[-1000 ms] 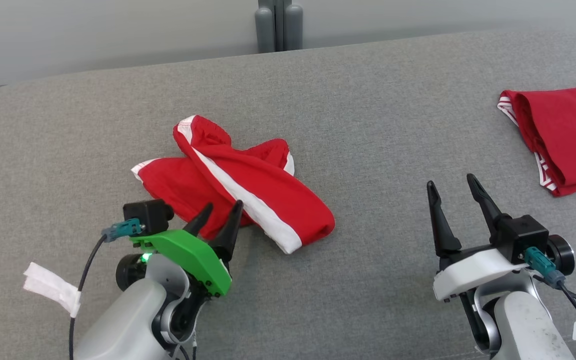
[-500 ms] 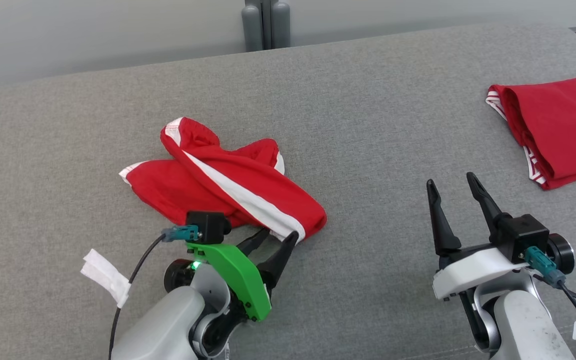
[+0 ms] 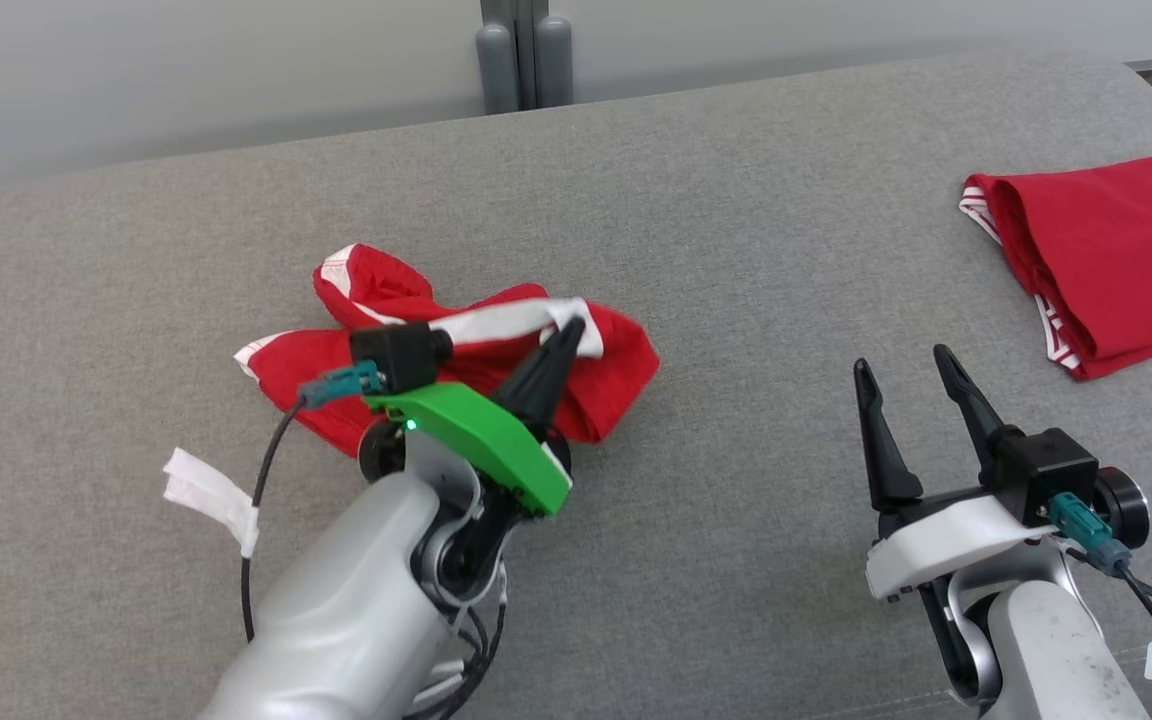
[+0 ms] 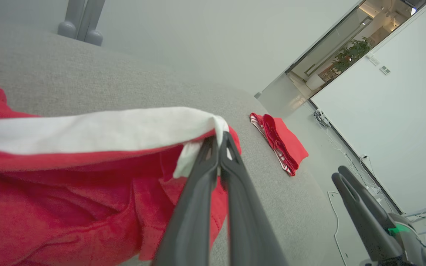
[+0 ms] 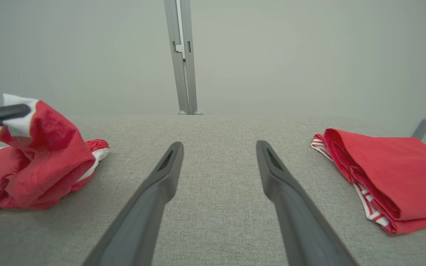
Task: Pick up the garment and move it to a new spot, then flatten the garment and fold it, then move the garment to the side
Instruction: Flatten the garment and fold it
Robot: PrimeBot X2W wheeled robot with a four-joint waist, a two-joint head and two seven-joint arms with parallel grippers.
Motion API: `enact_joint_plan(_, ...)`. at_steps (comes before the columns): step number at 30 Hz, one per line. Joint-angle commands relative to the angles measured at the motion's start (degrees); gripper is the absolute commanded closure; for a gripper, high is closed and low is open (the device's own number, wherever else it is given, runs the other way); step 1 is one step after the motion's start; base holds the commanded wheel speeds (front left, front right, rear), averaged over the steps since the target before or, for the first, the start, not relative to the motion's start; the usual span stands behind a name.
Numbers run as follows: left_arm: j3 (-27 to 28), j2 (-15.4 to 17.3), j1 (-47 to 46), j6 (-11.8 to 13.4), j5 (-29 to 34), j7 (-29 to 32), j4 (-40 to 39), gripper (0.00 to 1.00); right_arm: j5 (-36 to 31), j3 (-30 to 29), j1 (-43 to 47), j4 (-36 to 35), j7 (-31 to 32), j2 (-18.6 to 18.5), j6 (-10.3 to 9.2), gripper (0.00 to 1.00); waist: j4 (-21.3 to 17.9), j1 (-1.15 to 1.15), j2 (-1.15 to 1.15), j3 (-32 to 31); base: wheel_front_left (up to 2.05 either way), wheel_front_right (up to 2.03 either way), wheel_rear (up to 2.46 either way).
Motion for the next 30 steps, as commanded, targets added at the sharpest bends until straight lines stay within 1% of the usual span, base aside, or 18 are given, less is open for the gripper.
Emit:
enact_joint_plan(1,0.66,-0.27,-2.13,-0.34,0.04,-1.94,0.07,1.0,-0.12,0.08,-0.22,-0.13,0.19,-0.08,-0.02,0.0,-0.11,0.0,0.0,-0.15,0.0,0.0,0.0)
enact_joint_plan(5,4.02,-1.59,-8.04,-0.43,-2.05,-6.8,0.08,1.0,0.2,1.0,-0.68,0.02,0.05,-0.07,-0.01,0.0,-0.8,0.0,0.0,-0.16,0.0,0.0,0.0)
enact_joint_plan(9,6.51,-1.89,-11.38,-0.47,-2.92,-8.28,-4.01,1.0,0.68,1.02,-0.98,0.56,-0.42,-0.09,-0.02,0.0,-1.3,0.0,0.0,0.31,0.0,0.0,0.0)
enact_joint_plan(11,9.79,-1.9,-10.19,-0.47,-3.56,-8.28,-8.6,1.0,0.81,0.97,-1.12,0.67,-0.69,-0.07,-0.01,0.0,-1.35,0.0,0.0,0.66,0.0,0.0,0.0)
enact_joint_plan(13,11.18,-1.9,-6.88,-0.42,-2.45,-8.18,-10.96,1.0,0.89,0.67,-1.3,0.69,-0.8,-0.09,-0.02,0.0,-1.18,0.0,0.0,0.98,0.0,0.0,0.0)
enact_joint_plan(14,10.56,-1.9,-5.61,-0.42,-1.62,-8.17,-10.88,1.0,0.95,0.61,-1.34,0.73,-0.86,-0.09,-0.01,0.0,-1.04,0.0,0.0,1.04,0.0,0.0,0.0)
enact_joint_plan(15,8.58,-2.02,-4.39,-0.43,-0.88,-8.18,-10.26,1.0,1.01,0.44,-1.24,0.74,-0.84,-0.07,-0.01,0.0,-0.71,0.0,0.0,1.07,0.0,0.0,0.0)
enact_joint_plan(18,3.94,-1.88,-1.46,-0.44,-1.61,-6.95,-7.65,1.0,0.91,0.09,-0.85,0.87,-0.96,-0.07,-0.01,0.0,0.4,0.0,0.0,0.96,0.0,0.0,0.0)
enact_joint_plan(20,1.09,-0.58,1.18,-0.43,-1.88,-4.4,-5.67,1.0,0.81,-0.16,-0.64,0.91,-0.99,-0.09,-0.01,0.0,1.37,0.0,0.0,0.78,0.0,0.0,0.0)
enact_joint_plan(23,-2.6,2.45,4.64,-0.43,-1.87,0.45,-3.05,1.0,0.61,-0.41,-0.09,0.8,-0.88,-0.08,-0.01,0.0,2.96,0.0,0.0,0.33,0.0,0.0,0.0)
enact_joint_plan(25,-4.38,3.01,7.19,-0.44,-3.13,3.86,-2.04,1.0,0.52,-0.6,0.31,0.63,-0.65,-0.09,-0.01,0.0,4.0,0.0,0.0,0.02,0.0,0.0,0.0)
enact_joint_plan(26,-5.5,3.53,7.81,-0.44,-3.03,5.26,-2.38,0.73,0.5,-0.56,0.39,0.51,-0.52,-0.08,-0.02,0.0,4.36,0.0,0.0,-0.01,0.0,0.0,0.0)
enact_joint_plan(27,-6.21,4.13,8.71,-0.44,-3.52,6.49,-2.62,0.0,0.53,-0.65,0.47,0.38,-0.44,-0.11,-0.02,0.0,4.87,0.0,0.0,-0.04,0.0,0.0,0.0)
enact_joint_plan(30,-7.3,5.41,10.76,-0.43,-3.94,6.84,-4.15,0.0,0.5,-0.54,0.49,0.22,-0.38,-0.09,-0.02,0.0,5.93,0.0,0.0,-0.24,0.0,0.0,0.0)
